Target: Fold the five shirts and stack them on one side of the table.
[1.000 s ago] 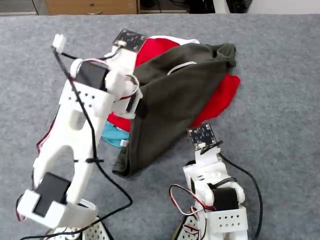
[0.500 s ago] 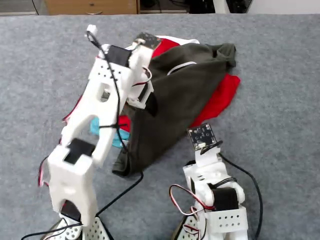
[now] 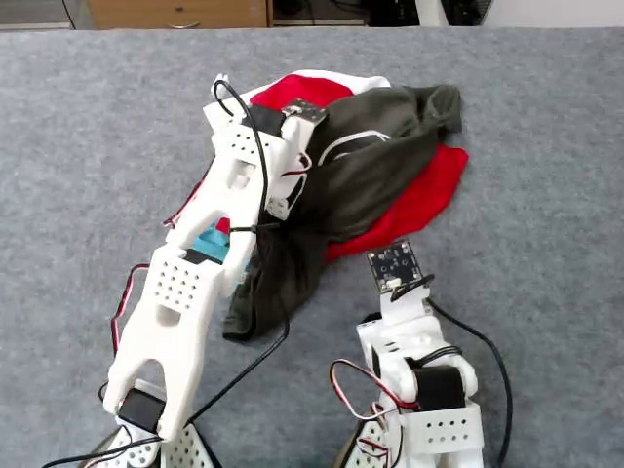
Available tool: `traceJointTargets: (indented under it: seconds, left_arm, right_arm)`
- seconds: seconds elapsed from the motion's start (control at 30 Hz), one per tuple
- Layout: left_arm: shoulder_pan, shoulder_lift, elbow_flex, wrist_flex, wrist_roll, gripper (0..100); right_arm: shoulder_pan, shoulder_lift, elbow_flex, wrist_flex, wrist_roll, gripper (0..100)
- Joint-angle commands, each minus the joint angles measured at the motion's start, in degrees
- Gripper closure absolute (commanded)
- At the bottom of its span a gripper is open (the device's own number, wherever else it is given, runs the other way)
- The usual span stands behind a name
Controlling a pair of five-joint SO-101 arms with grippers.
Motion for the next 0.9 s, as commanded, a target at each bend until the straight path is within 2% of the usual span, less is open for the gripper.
traceJointTargets:
  seconds: [0.0,0.27,0.5,0.67,0.87]
  left_arm:
    - [-0.26,-2.33,-2.81,0.53,2.64,98]
    - [-3.87,-21.32,-2.46,0.53,9.58,98]
    - [-10.9,-36.35,-2.46,0.53,10.02,98]
    - [-19.87,-44.0,-2.46,0.53,10.02,98]
    - [-38.59,-48.48,-2.99,0.53,9.23,98]
  right_arm:
    - [-0.57,-5.41,0.04,0.35,-0.09,99.3]
    - [-0.57,-5.41,0.04,0.35,-0.09,99.3]
    - [-0.57,-5.41,0.04,0.35,-0.09,99.3]
    - [-0.57,-5.41,0.04,0.35,-0.09,99.3]
    - [-0.66,-5.41,0.04,0.26,-0.09,99.3]
